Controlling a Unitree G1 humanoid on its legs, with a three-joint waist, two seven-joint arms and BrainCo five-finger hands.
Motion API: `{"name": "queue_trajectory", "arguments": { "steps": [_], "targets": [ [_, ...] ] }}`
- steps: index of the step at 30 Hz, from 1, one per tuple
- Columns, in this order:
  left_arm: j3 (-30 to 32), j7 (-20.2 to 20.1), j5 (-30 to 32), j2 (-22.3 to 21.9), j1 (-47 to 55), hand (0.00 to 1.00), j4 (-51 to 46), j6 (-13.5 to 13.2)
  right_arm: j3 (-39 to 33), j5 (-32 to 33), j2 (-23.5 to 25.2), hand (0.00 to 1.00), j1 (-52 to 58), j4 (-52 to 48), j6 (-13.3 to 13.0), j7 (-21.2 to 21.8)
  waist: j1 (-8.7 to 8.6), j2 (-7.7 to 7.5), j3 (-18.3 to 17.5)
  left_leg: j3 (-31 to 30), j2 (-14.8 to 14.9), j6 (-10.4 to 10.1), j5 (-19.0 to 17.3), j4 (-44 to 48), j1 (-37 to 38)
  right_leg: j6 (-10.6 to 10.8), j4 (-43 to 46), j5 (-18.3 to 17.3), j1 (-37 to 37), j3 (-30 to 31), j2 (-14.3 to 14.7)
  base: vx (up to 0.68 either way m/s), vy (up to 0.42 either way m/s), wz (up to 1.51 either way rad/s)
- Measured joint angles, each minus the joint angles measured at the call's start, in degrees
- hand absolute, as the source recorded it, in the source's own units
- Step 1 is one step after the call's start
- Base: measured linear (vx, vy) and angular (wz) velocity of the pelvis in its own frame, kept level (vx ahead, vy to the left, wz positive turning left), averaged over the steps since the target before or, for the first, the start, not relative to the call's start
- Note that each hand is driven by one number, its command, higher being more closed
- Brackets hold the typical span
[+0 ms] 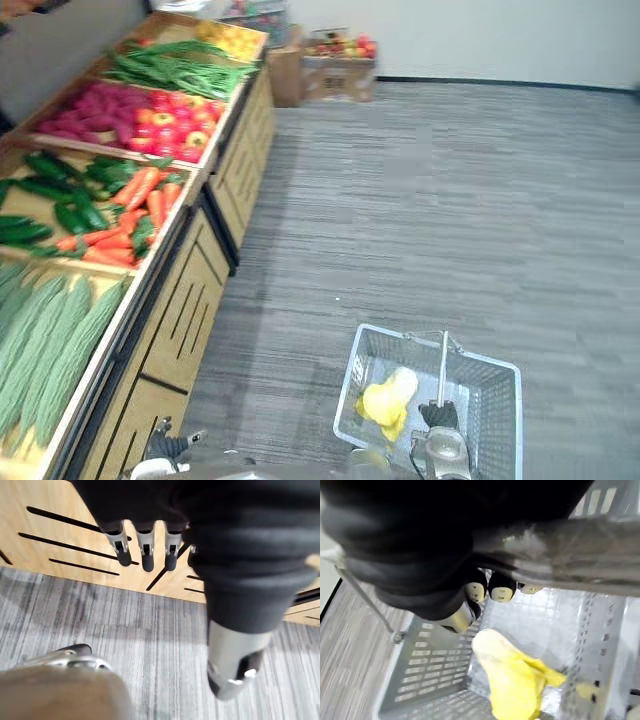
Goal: Pick vegetable in the basket
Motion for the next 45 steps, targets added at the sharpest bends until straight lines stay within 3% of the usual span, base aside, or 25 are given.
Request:
{"name": "queue_trajectory", "arguments": {
  "steps": [4, 6, 9, 13, 16, 17, 18, 20, 22, 24, 26, 28, 29, 30, 33, 35, 36, 37, 39, 41, 43, 45],
  "targets": [
    [0.6, 0.1, -1.6, 1.8, 0.2, 0.0, 1.8, 0.1, -1.4, 0.1, 0.4, 1.0, 0.2, 0.1, -0.1, 0.0, 0.51, -2.23, 0.1, 2.1, -3.2, 1.4, -0.8, -2.0, -0.1, 1.6, -4.1, 4.6, -0.1, 0.6, -2.6, -0.01, 0.201, -0.19],
    [0.5, 0.1, -1.6, 1.8, 0.7, 0.0, 1.9, 0.2, -2.4, 0.1, 0.6, 1.0, 0.3, 0.2, -0.1, -0.1, 0.69, -2.16, -0.2, 1.7, -3.9, 1.5, -0.7, -3.6, 0.6, 2.0, -4.1, 4.8, 0.0, 0.4, -3.0, 0.0, 0.062, 0.04],
    [0.5, -0.1, -1.6, 0.9, 0.6, 0.0, 2.8, 0.2, -3.1, 0.1, 0.5, 1.0, 0.3, 0.2, -0.1, -0.1, 0.88, -0.57, -0.7, 0.4, -4.4, 2.3, -0.2, -6.0, 0.8, 2.2, -4.3, 5.0, -0.2, -0.8, -3.0, 0.01, 0.002, 0.16],
    [0.4, -1.1, -1.3, 0.6, 0.7, 0.0, 4.1, 0.2, -3.8, 0.1, 0.2, 1.0, 0.3, 0.2, 0.2, 0.2, 1.21, -0.71, -0.6, 0.5, -4.5, 2.8, -0.3, -7.0, 1.6, 2.3, -3.2, 4.3, -0.5, -0.9, -2.8, 0.01, -0.006, 0.0],
    [-1.4, -1.3, -0.9, 1.3, 0.7, 0.0, 4.1, 0.2, -6.8, 1.5, 0.8, 1.0, 0.2, -0.3, 0.3, 0.0, 1.4, -1.07, -0.2, 0.8, -4.7, 3.4, -4.0, -4.8, 2.4, 2.2, 9.6, -1.3, -4.6, -0.3, -4.5, 0.02, 0.054, -0.12],
    [-2.3, -1.3, -0.9, 1.5, 1.1, 0.0, 4.1, 0.3, -6.9, 2.4, 0.6, 1.0, 0.2, -1.7, 0.3, -0.1, 2.07, -1.07, 0.0, 2.3, -4.2, 3.6, -5.2, -4.3, 3.8, 1.1, 20.7, -1.7, -9.6, -1.0, -5.3, 0.0, 0.036, -0.39],
    [-2.5, -1.3, -0.8, 1.6, 1.2, 0.0, 4.1, 0.3, -6.9, 2.5, 0.6, 1.0, 0.2, -2.2, 0.2, -0.2, 2.07, -1.17, 0.1, 2.5, -4.2, 3.6, -5.5, -4.1, 4.1, 0.8, 23.1, -1.5, -10.6, -1.3, -5.6, 0.04, 0.067, -0.43],
    [-2.9, -1.3, -0.8, 1.9, 0.9, 0.0, 4.0, 0.9, -6.8, 3.5, 0.9, 1.0, 0.4, -4.6, -0.2, -0.2, 1.82, -1.76, 1.1, 3.6, -4.5, 4.7, -6.7, -4.3, 8.0, -1.5, 36.7, -0.5, -15.6, -3.5, -8.9, 0.12, 0.059, -0.21],
    [-2.9, -1.2, -0.8, 2.8, 0.4, 0.0, 4.0, 1.3, -6.4, 3.7, 1.6, 1.0, 0.4, -4.6, -0.4, -0.2, 1.61, -2.85, 1.2, 3.6, -3.9, 4.6, -7.5, -4.8, 9.8, -2.3, 38.7, -3.6, -16.6, -7.0, -9.7, 0.15, 0.006, -0.02],
    [-3.0, -1.2, -0.8, 2.9, -0.9, 0.0, 4.0, 1.4, -6.2, 3.7, 1.8, 1.0, 0.0, -4.6, -0.9, -0.2, 1.48, -2.74, 1.3, 3.6, -2.5, 4.1, -7.7, -5.8, 10.2, -2.4, 33.5, -4.2, -18.4, -11.1, -8.3, 0.31, -0.052, 0.07],
    [-3.0, -1.2, -0.9, 2.6, -2.7, 0.0, 4.1, 1.5, -6.7, 4.0, 1.8, 1.0, -0.9, -4.6, -0.8, -0.2, 1.07, -1.73, 1.9, 3.4, -0.6, 2.7, -7.3, -6.6, 10.5, -0.9, 24.6, -2.7, -20.3, -12.0, -5.6, 0.44, -0.117, 0.15],
    [-2.8, -1.2, -0.8, 2.0, -4.4, 0.0, 4.0, 1.4, -7.1, 4.5, 2.0, 1.0, -1.3, -4.5, -0.5, -0.2, 0.3, -0.93, 2.7, 2.1, 0.8, 1.4, -6.6, -8.8, 13.1, 0.2, 9.6, 3.5, -20.2, -10.6, -3.3, 0.49, -0.181, 0.31],
    [-2.7, -1.2, -0.8, 1.9, -4.5, 0.0, 4.0, 1.3, -7.2, 4.5, 2.1, 1.0, -1.2, -4.5, -0.4, -0.2, 0.14, -1.18, 2.6, 1.8, 0.8, 1.2, -6.5, -8.8, 13.8, 0.2, 7.7, 5.0, -20.0, -10.0, -3.1, 0.6, -0.252, 0.31],
    [-2.0, -1.2, -0.8, 0.7, -5.3, 0.0, 4.1, 1.3, -7.6, 4.5, 1.3, 1.0, -1.9, -4.5, 0.0, -0.2, -0.39, 0.56, 2.7, 0.8, 2.9, 0.8, -6.2, -8.1, 14.9, -2.5, 11.7, 7.6, -20.2, -9.6, -1.9, 0.51, -0.214, 0.22],
    [-1.8, -1.2, -0.8, -1.2, -5.3, 0.0, 4.0, 0.9, -9.6, 4.3, 0.6, 1.0, -3.4, -4.4, 0.3, 0.0, -0.15, 2.31, 2.4, -2.3, 5.2, -1.7, 0.2, -1.8, 12.6, -5.0, 20.7, -0.3, -21.7, -10.6, -1.7, 0.52, -0.25, 0.07],
    [-1.7, -1.3, -0.9, -1.3, -5.2, 0.0, 3.4, 0.9, -9.8, 4.0, 0.5, 1.0, -3.2, -3.3, 0.6, 0.3, -0.42, 2.32, 2.4, -5.1, 6.5, -2.0, 6.9, 6.2, 9.2, -5.9, 20.1, -3.2, -18.2, -12.5, -1.3, 0.65, -0.303, 0.31],
    [-1.7, -1.3, -1.0, -1.5, -5.2, 0.0, 3.0, 0.9, -10.1, 3.9, 0.6, 1.0, -2.9, -2.2, 0.8, 0.3, -0.39, 2.07, 2.5, -7.2, 7.2, -2.7, 12.5, 13.8, 6.0, -6.2, 17.6, -4.2, -14.3, -14.0, -1.3, 0.68, -0.249, 0.45],
    [-1.8, -1.3, -1.1, -1.8, -5.2, 0.0, 2.4, 0.8, -9.8, 3.9, 0.5, 1.0, -2.7, -1.7, 1.5, 0.2, -0.2, 1.48, 2.8, -7.5, 7.8, -3.8, 13.2, 22.8, 2.3, -6.0, 14.9, -4.8, -10.1, -14.4, -1.0, 0.55, -0.19, 0.42],
    [-1.7, -1.3, -1.2, -1.8, -5.1, 0.0, 1.2, 0.9, -8.8, 3.9, -0.3, 1.0, -2.3, -1.1, 2.5, 0.2, -0.11, 1.53, 2.9, -4.4, 9.0, -3.9, 10.9, 35.0, -2.6, -5.7, 10.9, -5.2, -3.9, -15.2, -0.5, 0.43, -0.089, 0.21],
    [-1.8, -1.3, -1.2, -1.8, -5.2, 0.0, 0.5, 0.8, -8.7, 3.8, -0.3, 1.0, -1.6, -0.4, 2.8, 0.1, 0.82, 1.44, 2.9, -0.4, 9.6, -1.6, 7.2, 40.4, -6.6, -5.6, 7.8, -5.2, 1.9, -16.3, -0.8, 0.44, -0.027, 0.25],
    [-1.8, -1.3, -1.3, -2.0, -5.1, 0.0, -1.0, 0.8, -8.7, 3.9, -0.3, 1.0, 0.0, -0.4, 3.3, 0.0, 1.14, 1.32, 2.9, 2.2, 9.1, 0.4, 4.0, 40.5, -12.2, -5.0, 5.6, -5.3, 6.7, -18.9, -1.7, 0.34, 0.103, 0.55],
    [-1.8, -1.3, -1.4, -2.2, -5.2, 0.0, -2.8, 0.4, -8.3, 3.9, -0.4, 1.0, 1.7, -1.4, 3.6, -0.1, 1.88, 1.14, 2.9, 6.9, 6.9, 1.4, 1.9, 33.7, -18.2, -2.2, 4.7, -6.2, 10.1, -21.6, -3.7, 0.32, 0.228, 0.49]
  ]
}}
